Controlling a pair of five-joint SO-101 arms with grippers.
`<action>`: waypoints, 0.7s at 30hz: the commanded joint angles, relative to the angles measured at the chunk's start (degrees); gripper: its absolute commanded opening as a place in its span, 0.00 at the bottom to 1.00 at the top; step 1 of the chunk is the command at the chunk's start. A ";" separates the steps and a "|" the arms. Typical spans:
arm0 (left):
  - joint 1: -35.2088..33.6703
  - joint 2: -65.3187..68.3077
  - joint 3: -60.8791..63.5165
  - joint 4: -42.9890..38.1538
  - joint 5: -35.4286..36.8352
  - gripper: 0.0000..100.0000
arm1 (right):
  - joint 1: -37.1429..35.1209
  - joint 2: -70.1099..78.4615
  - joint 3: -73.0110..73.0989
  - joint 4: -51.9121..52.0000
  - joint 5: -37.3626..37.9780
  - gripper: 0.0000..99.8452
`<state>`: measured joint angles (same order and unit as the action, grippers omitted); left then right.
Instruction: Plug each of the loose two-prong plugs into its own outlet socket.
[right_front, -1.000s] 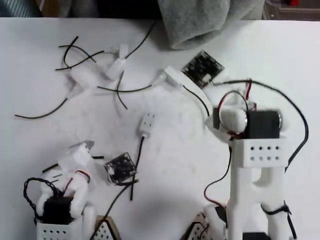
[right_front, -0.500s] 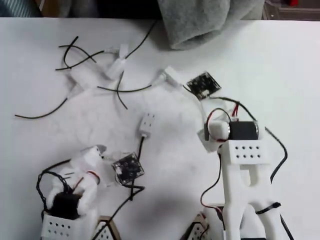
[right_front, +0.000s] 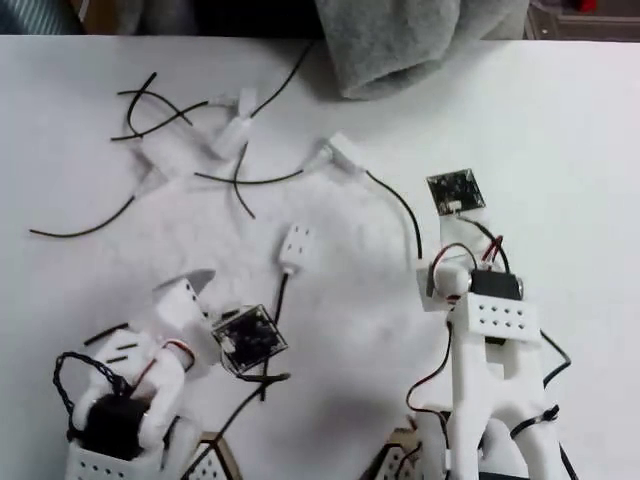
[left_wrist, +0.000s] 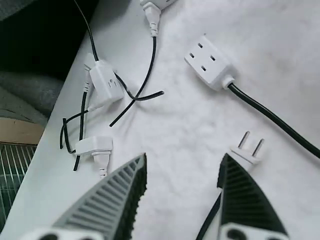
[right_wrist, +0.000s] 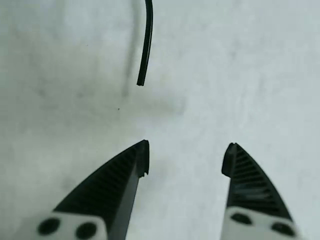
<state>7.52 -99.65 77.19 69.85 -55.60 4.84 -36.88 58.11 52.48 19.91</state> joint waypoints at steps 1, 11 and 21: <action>-0.31 11.56 -10.46 -1.76 -1.23 0.23 | 0.48 -1.54 2.20 -5.32 -0.53 0.23; -0.84 55.69 -35.52 12.75 -14.59 0.23 | 0.40 -1.45 4.66 -8.22 -0.53 0.23; 0.13 77.85 -40.09 5.01 -21.01 0.23 | 0.40 -1.45 4.84 -9.27 -0.53 0.23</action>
<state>6.46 -25.63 39.82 78.55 -75.74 4.75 -36.79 63.21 45.01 19.74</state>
